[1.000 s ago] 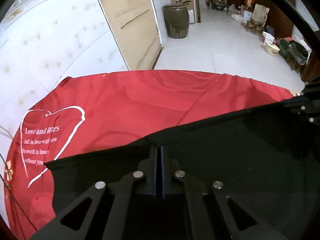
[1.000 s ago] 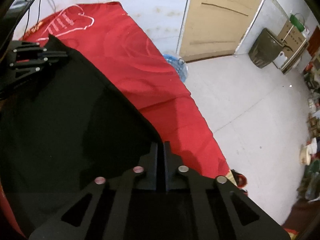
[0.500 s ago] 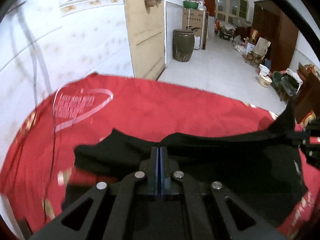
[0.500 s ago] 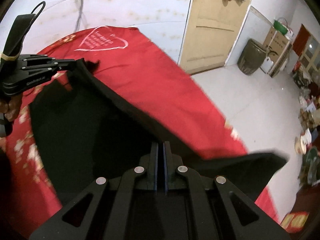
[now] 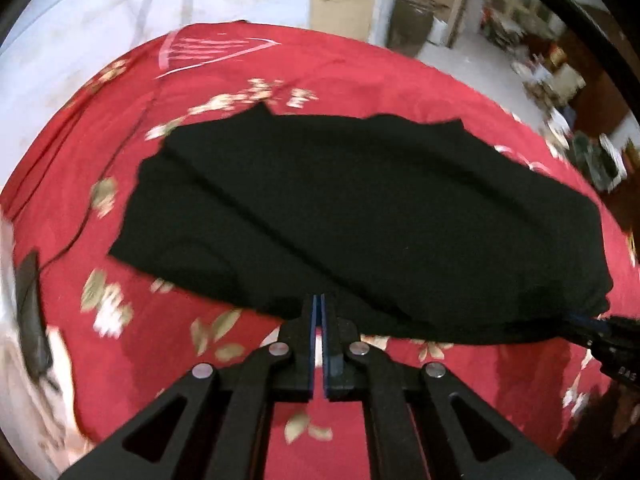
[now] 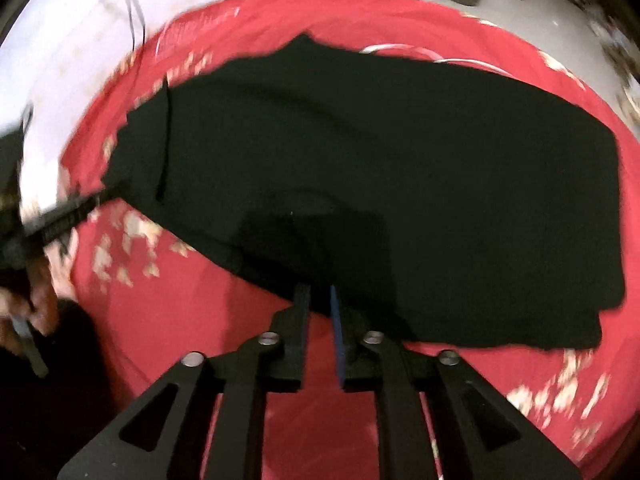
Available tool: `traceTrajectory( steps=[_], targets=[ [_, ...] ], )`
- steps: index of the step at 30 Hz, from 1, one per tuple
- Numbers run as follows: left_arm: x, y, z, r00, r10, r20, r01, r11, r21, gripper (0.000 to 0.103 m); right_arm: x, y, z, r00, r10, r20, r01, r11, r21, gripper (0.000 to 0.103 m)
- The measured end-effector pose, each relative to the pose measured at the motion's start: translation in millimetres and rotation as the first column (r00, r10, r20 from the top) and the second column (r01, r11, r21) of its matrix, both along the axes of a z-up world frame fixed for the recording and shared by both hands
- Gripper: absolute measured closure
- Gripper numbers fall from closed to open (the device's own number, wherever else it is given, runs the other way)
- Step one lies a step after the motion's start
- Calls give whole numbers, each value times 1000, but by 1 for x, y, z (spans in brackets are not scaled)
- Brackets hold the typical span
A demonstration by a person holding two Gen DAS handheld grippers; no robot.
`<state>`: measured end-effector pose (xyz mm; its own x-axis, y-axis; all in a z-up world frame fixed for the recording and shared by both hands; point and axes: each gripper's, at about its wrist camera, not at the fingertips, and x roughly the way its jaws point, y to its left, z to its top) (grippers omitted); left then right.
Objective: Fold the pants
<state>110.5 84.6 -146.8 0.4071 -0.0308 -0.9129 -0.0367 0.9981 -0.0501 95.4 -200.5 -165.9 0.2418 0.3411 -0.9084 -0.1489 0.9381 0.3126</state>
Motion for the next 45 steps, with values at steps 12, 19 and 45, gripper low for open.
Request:
traceTrajectory(
  steps=[12, 19, 45],
  targets=[
    [60, 7, -3, 994, 89, 70, -94, 993, 74, 48, -11, -88, -4, 895, -443, -52, 446, 892, 77, 54],
    [109, -6, -42, 996, 65, 54, -76, 972, 222, 80, -14, -111, -21, 795, -595, -120, 604, 795, 61, 54],
    [9, 120, -39, 890, 456, -19, -453, 876, -168, 53, -14, -127, -22, 715, -697, -64, 696, 698, 167, 54]
  ],
)
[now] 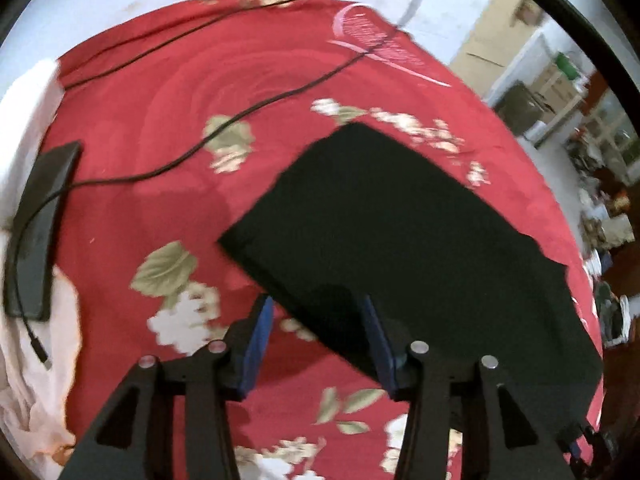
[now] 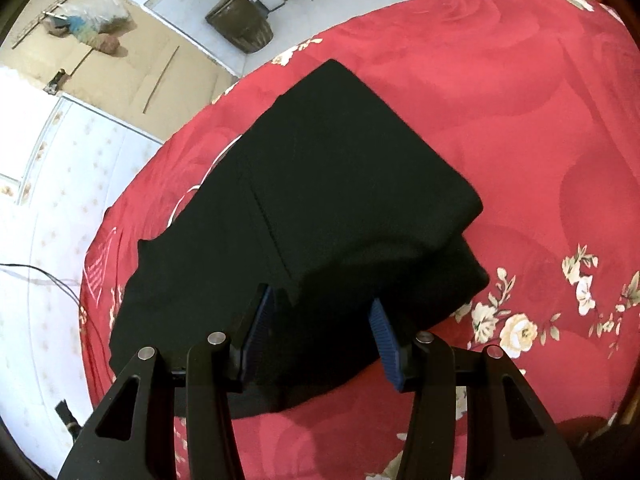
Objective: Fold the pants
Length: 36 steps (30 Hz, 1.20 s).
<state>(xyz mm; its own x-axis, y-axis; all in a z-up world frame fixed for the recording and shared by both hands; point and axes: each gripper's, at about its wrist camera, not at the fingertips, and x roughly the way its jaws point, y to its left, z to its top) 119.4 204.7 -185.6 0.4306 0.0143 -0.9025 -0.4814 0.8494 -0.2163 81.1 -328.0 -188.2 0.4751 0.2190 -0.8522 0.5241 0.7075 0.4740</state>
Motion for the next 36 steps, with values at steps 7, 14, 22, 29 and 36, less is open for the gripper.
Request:
traceTrajectory(
  steps=[7, 14, 22, 29, 36],
  targets=[
    [13, 2, -6, 999, 5, 41, -5, 1000, 9, 60, 3, 2, 0, 1000, -6, -9, 6, 1000, -13, 54],
    [18, -3, 2, 999, -37, 36, 33, 993, 114, 94, 2, -9, -5, 998, -34, -52, 34, 999, -7, 97],
    [15, -5, 26, 996, -39, 74, 27, 987, 159, 95, -11, -10, 28, 999, -34, 8, 34, 998, 48, 101],
    [20, 2, 12, 999, -19, 30, 15, 990, 138, 95, -21, -9, -5, 983, -88, -162, 97, 994, 46, 102],
    [14, -3, 25, 998, -46, 37, 39, 983, 177, 90, -29, 2, 23, 981, -64, -184, 41, 991, -127, 99]
  ],
)
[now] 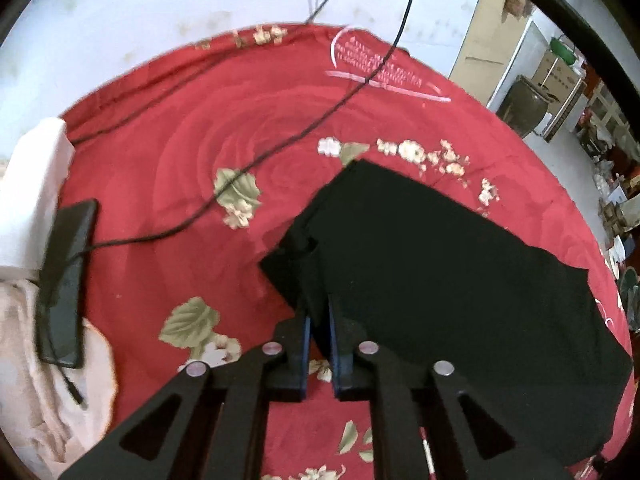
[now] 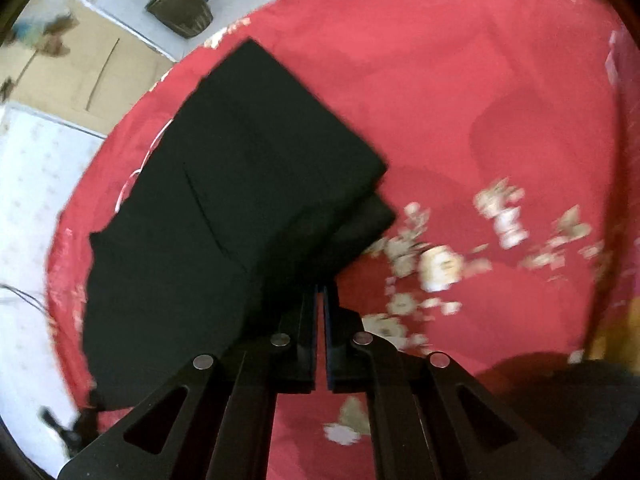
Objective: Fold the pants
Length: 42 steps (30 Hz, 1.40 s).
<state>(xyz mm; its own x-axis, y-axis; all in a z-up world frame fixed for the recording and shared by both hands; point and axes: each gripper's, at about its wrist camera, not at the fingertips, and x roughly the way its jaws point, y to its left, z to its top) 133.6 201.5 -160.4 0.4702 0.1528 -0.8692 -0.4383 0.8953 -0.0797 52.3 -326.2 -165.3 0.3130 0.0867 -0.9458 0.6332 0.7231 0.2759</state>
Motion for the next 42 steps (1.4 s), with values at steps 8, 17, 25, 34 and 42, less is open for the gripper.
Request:
traceTrajectory(
  steps=[8, 17, 25, 34, 42],
  targets=[
    [14, -28, 32, 992, -90, 85, 87, 995, 39, 72, 64, 24, 9, 935, 320, 151, -299, 943, -148, 87],
    [92, -83, -10, 949, -315, 35, 312, 948, 68, 71, 134, 19, -8, 885, 432, 174, -381, 886, -265, 87],
    [115, -70, -31, 948, -319, 4, 317, 941, 117, 59, 142, 15, -5, 890, 434, 136, -366, 861, -352, 87],
    [48, -97, -9, 927, -374, -16, 374, 928, -5, 59, 76, 66, 2, 852, 521, 52, -483, 820, -307, 70],
    [-1, -145, -23, 875, -463, -144, 464, 885, -28, 59, 49, 85, -12, 853, 514, -88, -520, 825, -222, 69]
  ],
)
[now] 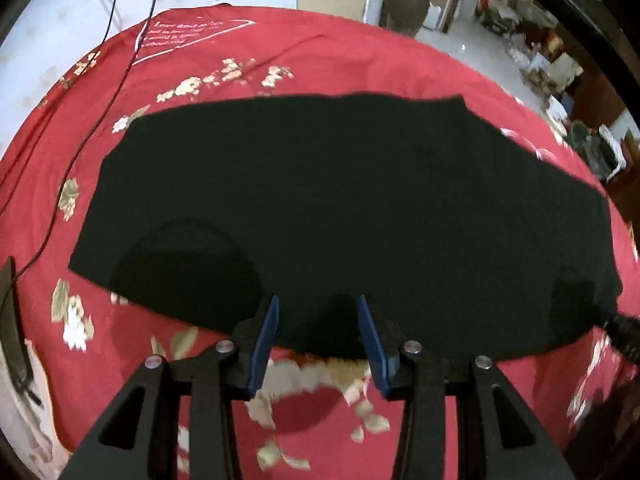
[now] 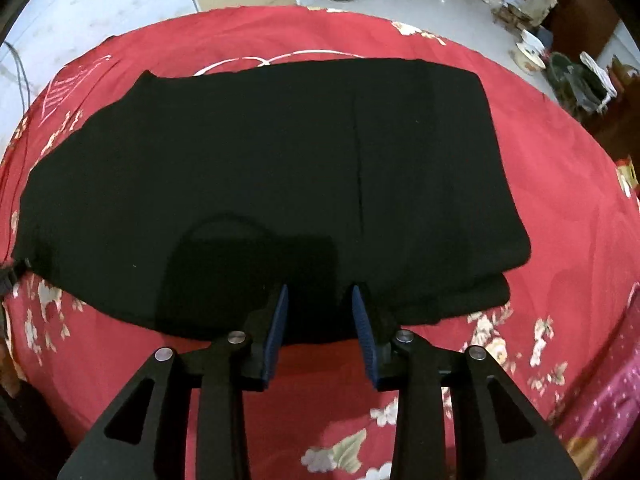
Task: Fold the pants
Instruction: 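Release the pants with both grippers and lift them away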
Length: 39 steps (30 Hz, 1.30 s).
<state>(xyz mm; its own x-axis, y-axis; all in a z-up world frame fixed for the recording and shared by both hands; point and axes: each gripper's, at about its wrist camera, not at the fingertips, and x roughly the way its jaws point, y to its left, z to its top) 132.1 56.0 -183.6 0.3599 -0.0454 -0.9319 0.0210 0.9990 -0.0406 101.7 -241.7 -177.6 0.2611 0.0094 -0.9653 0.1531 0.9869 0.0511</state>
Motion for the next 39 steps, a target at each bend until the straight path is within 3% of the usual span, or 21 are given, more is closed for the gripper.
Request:
traceTrajectory(
  steps=[3, 5, 7, 16, 24, 39],
  targets=[
    [-9, -2, 6, 1000, 10, 28, -11, 1000, 1, 58, -8, 4, -3, 1000, 20, -10, -20, 1000, 22, 67],
    [-9, -4, -6, 999, 14, -46, -13, 1000, 19, 58, -10, 1, -13, 998, 2, -55, 0, 999, 34, 66],
    [-14, -4, -5, 997, 40, -73, -40, 999, 8, 58, -11, 1, 6, 1000, 1, -7, -1, 999, 42, 66],
    [-68, -15, 77, 994, 52, 99, -50, 998, -27, 58, -51, 16, 87, 981, 91, 173, -99, 994, 38, 66],
    [-112, -25, 137, 976, -12, 219, 16, 1000, -19, 58, -81, 40, 126, 954, 142, 264, -170, 982, 86, 66],
    [-138, -25, 181, 951, -15, 308, 19, 1000, -9, 58, -104, 53, 168, 907, 228, 354, -280, 955, 100, 64]
  ],
)
